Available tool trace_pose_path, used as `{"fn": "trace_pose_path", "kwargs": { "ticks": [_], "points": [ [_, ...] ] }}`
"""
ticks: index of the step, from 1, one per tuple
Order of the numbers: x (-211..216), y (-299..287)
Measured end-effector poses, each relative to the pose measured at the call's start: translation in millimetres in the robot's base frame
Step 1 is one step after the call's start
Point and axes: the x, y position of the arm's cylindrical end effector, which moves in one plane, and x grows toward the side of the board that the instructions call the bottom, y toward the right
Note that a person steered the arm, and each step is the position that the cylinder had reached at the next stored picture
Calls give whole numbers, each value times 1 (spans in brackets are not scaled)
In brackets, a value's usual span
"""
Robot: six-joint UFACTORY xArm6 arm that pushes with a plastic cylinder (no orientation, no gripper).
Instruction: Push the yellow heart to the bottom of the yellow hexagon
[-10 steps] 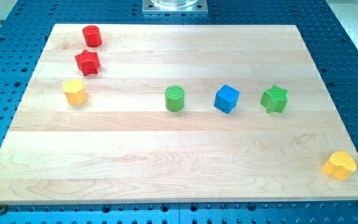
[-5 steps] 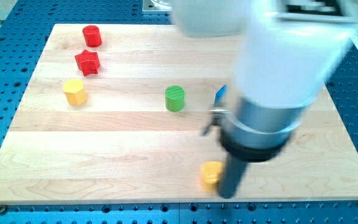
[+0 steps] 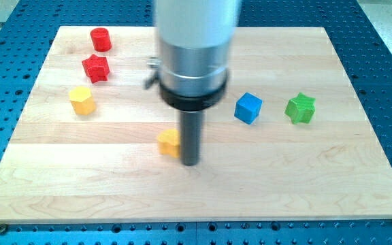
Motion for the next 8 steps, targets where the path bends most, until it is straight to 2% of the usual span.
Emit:
{"fn": "trace_pose_path", "kwargs": {
  "ticks": [1,2,3,5,6,7,8],
  "points": [
    [0,-80],
    [0,-38],
    [-24,-12],
    [-43,-134],
    [-41,-163],
    [-4,-152],
    [7,-241]
  ]
}}
